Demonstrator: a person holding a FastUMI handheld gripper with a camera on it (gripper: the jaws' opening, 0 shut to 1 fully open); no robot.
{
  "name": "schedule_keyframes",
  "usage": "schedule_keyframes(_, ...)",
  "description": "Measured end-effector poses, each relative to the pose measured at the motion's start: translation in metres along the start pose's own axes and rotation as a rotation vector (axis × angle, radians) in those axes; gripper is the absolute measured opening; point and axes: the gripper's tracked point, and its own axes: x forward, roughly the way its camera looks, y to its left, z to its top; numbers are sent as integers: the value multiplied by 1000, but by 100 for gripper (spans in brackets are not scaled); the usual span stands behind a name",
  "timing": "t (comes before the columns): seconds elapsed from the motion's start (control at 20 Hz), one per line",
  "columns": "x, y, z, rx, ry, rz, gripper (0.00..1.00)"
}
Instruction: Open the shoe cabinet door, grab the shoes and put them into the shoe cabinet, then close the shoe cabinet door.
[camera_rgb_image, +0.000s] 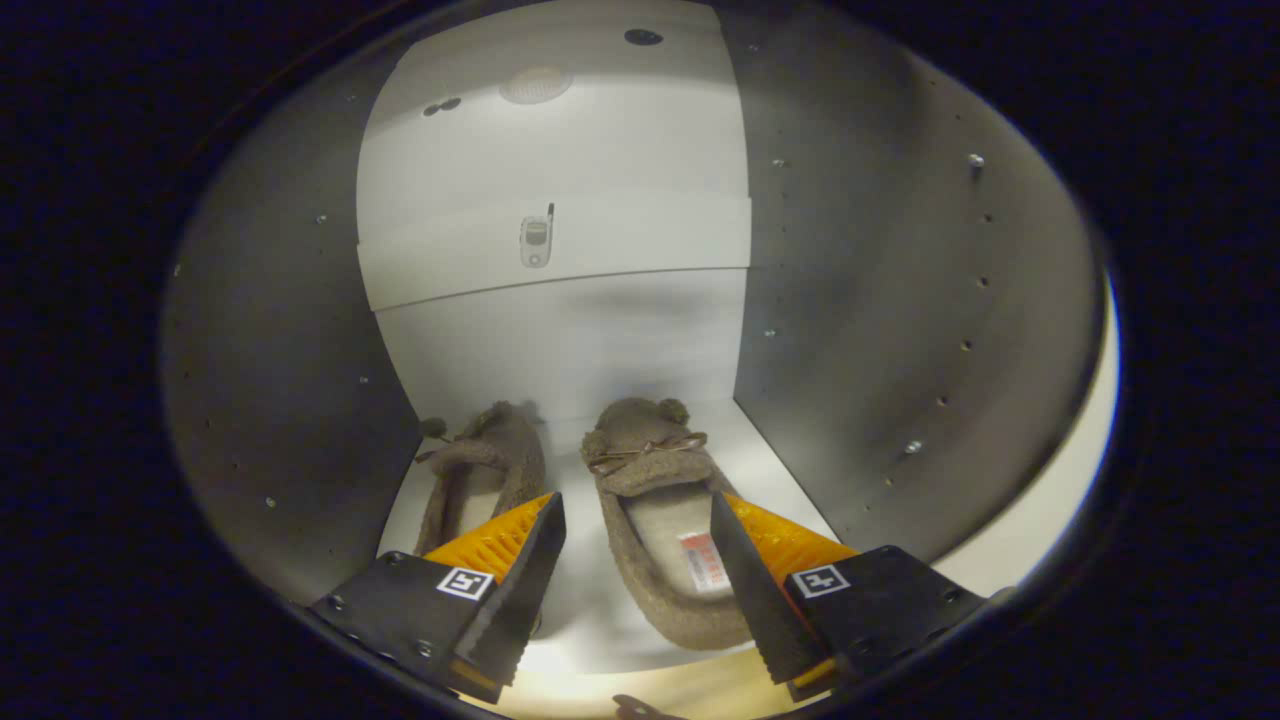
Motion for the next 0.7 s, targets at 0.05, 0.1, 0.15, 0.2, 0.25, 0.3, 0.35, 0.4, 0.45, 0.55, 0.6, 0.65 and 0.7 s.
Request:
schedule_keyframes(0.05, -10, 0, 1, 10, -15, 2, 92)
schedule_keyframes(0.1, -22, 1, 3, 18, -29, 6, 92)
schedule_keyframes(0.15, -34, 1, 3, 21, -42, 7, 92)
schedule_keyframes(0.2, -49, 1, 4, 21, -55, 7, 92)
schedule_keyframes(0.25, -65, 2, 2, 22, -66, 8, 92)
schedule_keyframes(0.3, -83, 3, 1, 23, -79, 10, 92)
schedule_keyframes(0.35, -100, 4, 0, 23, -95, 16, 92)
schedule_keyframes(0.4, -120, 7, -2, 23, -113, 25, 92)
schedule_keyframes(0.45, -141, 9, -4, 25, -135, 34, 92)
schedule_keyframes(0.55, -185, 11, -10, 36, -177, 45, 92)
schedule_keyframes(0.6, -207, 12, -14, 45, -197, 52, 92)
schedule_keyframes(0.65, -229, 14, -20, 52, -212, 59, 92)
schedule_keyframes(0.7, -251, 14, -25, 58, -223, 68, 92)
